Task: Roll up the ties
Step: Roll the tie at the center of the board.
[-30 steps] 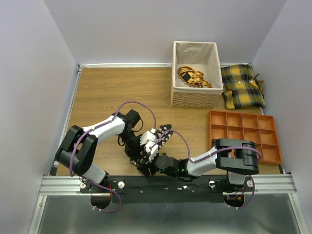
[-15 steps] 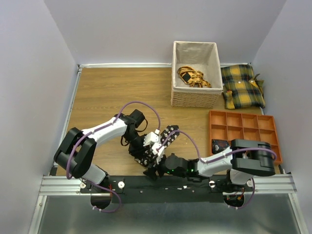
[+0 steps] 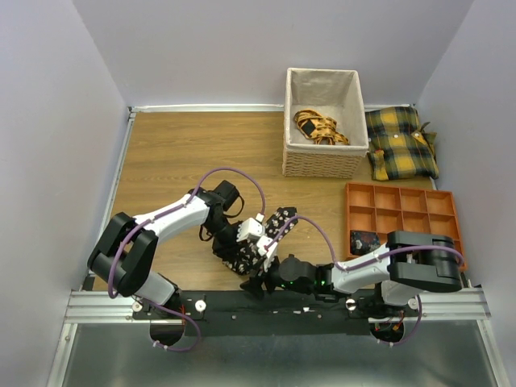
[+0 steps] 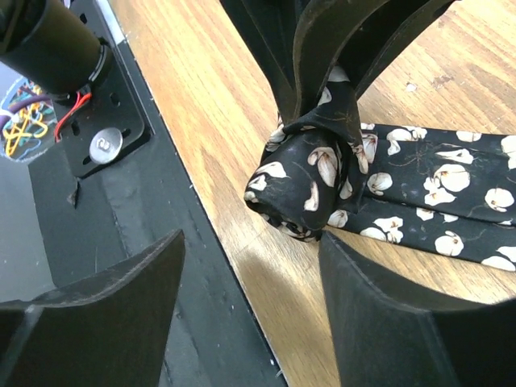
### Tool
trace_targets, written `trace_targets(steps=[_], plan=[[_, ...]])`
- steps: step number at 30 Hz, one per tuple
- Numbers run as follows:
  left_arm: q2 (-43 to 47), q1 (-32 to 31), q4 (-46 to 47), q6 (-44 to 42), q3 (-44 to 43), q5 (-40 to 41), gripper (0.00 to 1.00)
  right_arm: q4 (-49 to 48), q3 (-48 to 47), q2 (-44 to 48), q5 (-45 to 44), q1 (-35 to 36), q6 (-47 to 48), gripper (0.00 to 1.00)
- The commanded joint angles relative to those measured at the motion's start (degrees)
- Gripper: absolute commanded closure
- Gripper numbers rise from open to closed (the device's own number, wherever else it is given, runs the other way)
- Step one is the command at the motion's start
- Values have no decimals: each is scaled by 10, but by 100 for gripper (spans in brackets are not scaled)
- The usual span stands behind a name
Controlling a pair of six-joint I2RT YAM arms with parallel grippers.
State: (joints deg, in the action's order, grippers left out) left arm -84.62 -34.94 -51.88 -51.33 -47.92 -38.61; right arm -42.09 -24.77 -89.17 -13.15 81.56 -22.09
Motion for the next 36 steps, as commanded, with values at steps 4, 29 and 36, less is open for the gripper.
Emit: trace_targets(steps=[4,29,36], plan=[[34,-26,-90,-134,2,-67,62,75,-26,-76,-123,-44,-156,60],[66,-37,-88,-77,16,-54,53,250,-57,-105,-206,-56,-490,73],[49,-36,-93,-92,12,-66,51,280,-50,-112,-203,-58,-541,76]])
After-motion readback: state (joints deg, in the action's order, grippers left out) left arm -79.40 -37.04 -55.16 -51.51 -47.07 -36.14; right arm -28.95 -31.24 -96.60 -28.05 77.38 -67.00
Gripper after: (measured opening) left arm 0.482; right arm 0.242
